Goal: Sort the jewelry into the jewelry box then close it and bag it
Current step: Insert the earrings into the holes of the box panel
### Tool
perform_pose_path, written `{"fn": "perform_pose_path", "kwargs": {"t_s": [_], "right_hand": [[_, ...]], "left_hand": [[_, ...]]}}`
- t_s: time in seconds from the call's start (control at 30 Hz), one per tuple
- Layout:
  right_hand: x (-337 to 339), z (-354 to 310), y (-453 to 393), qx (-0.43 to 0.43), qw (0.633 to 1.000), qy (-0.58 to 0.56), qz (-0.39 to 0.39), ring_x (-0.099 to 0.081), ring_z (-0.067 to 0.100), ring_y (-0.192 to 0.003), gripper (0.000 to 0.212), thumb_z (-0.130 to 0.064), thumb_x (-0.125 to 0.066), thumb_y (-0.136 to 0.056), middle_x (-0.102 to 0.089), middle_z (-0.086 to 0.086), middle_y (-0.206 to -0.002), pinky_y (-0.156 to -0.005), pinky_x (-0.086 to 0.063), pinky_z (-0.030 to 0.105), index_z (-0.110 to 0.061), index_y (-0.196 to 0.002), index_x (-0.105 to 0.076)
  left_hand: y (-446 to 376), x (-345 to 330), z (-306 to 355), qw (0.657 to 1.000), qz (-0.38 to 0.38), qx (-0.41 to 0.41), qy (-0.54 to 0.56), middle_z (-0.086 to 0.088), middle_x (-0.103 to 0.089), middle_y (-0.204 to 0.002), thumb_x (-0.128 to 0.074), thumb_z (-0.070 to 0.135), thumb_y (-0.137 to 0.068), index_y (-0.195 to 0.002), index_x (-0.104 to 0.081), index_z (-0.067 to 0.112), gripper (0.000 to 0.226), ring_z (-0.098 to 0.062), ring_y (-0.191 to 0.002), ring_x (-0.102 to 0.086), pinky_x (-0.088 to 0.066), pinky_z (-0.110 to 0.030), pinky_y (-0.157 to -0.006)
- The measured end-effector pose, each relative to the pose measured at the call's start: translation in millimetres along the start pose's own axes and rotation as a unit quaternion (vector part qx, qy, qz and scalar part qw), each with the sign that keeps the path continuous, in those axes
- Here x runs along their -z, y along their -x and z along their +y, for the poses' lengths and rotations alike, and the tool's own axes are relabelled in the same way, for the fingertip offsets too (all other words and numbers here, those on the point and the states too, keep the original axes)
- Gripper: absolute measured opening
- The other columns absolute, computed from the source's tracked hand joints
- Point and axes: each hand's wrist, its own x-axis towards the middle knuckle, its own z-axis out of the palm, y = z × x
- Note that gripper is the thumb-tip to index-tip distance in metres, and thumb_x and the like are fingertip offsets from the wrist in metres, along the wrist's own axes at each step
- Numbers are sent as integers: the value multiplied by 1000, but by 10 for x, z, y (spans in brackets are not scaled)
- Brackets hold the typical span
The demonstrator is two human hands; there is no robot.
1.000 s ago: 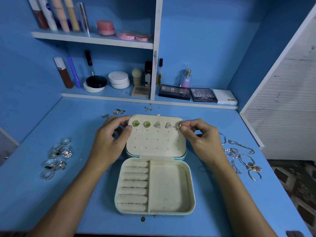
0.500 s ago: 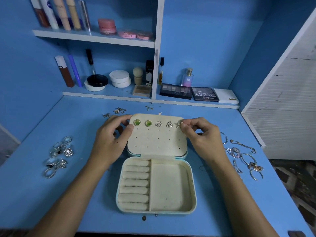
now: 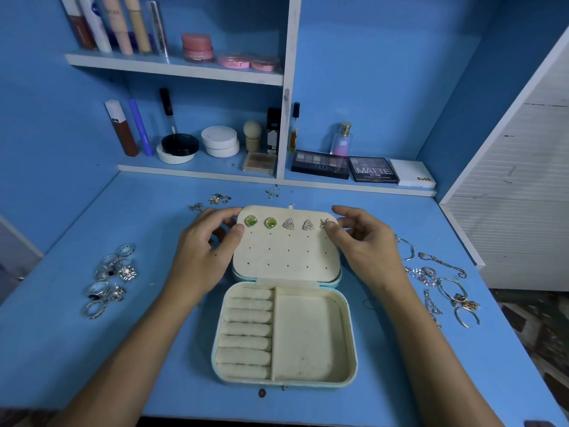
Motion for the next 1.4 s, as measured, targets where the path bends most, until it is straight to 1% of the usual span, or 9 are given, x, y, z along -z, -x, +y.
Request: {"fn": "perform_pose_path", "kwargs": {"t_s": [0.17,0.33,0.53,0.77,0.93,1.03,1.13,1.27,1.4], "right_hand": [[-17,4,15,32,999,4,-4,-57,15,-69,5,-19,-73,-90,-74,-4,-88,-69,-52,32,-23,-90,-73],[-1,3,30,16,1000,-18,-9,-52,7,-65,8,-17,-72,-91,-70,-19,-74,-66,-47,18,-22,-89,-77],[-37,-24,32,25,1000,-6,-1,-55,8,-69,7,-16,-74,-89,-74,-12,-88,-70,-51,21,-22,-86,-76],[-28,11,-8,19,1000,2,12,-55,5,-71,6,-19,-78,-85,-70,-13,-82,-69,-49,14,-23,-88,-74],[-19,29,-24,4,1000,-5,8,-57,3,-72,9,-20,-79,-84,-71,-10,-85,-71,-49,14,-22,-91,-74],[-18,36,-40,0,1000,-2,5,-58,2,-73,10,-21,-80,-84,-72,-4,-88,-73,-50,16,-22,-92,-75],[-19,38,-43,-5,1000,-4,4,-58,3,-73,10,-21,-80,-84,-72,-3,-87,-74,-52,18,-23,-92,-74],[-16,41,-39,-6,1000,-9,2,-57,2,-71,11,-19,-80,-84,-68,-7,-81,-74,-51,17,-21,-94,-74],[-17,45,-57,-11,1000,-15,-4,-57,1,-72,12,-18,-80,-84,-65,-12,-78,-76,-51,18,-22,-94,-74]], "left_hand": [[10,3,-7,1000,-2,10,-6,22,-61,-99,-56,38,-86,-106,-66,39,22,-6,-94,-59,-48,-24,-76],[16,4,9,1000,1,11,-8,22,-62,-99,-57,37,-86,-106,-66,39,22,-5,-94,-59,-48,-24,-76],[-35,8,3,1000,-1,9,-21,20,-63,-96,-60,31,-86,-105,-71,26,22,-5,-91,-60,-46,-17,-75],[-314,-37,45,997,13,7,-82,12,-68,-96,-65,14,-92,-95,-76,22,14,-6,-83,-59,-42,-10,-73],[-744,-111,11,989,-36,-41,-136,13,-61,-87,-67,15,-90,-99,-76,23,15,-14,-66,-52,-40,-8,-67],[-990,-226,-40,973,-107,-83,-186,11,-60,-87,-70,18,-89,-99,-76,23,13,-5,-59,-50,-44,-21,-70],[-1177,-345,-126,949,-166,-117,-242,11,-60,-89,-73,19,-87,-102,-77,22,16,1,-70,-54,-49,-30,-77],[-1351,-434,-200,931,-191,-94,-298,6,-62,-96,-70,17,-88,-105,-75,23,19,-20,-91,-61,-53,-39,-83],[-1433,-448,-232,923,-200,-69,-321,0,-67,-101,-68,15,-89,-105,-75,21,18,-23,-94,-62,-53,-40,-86]]}}
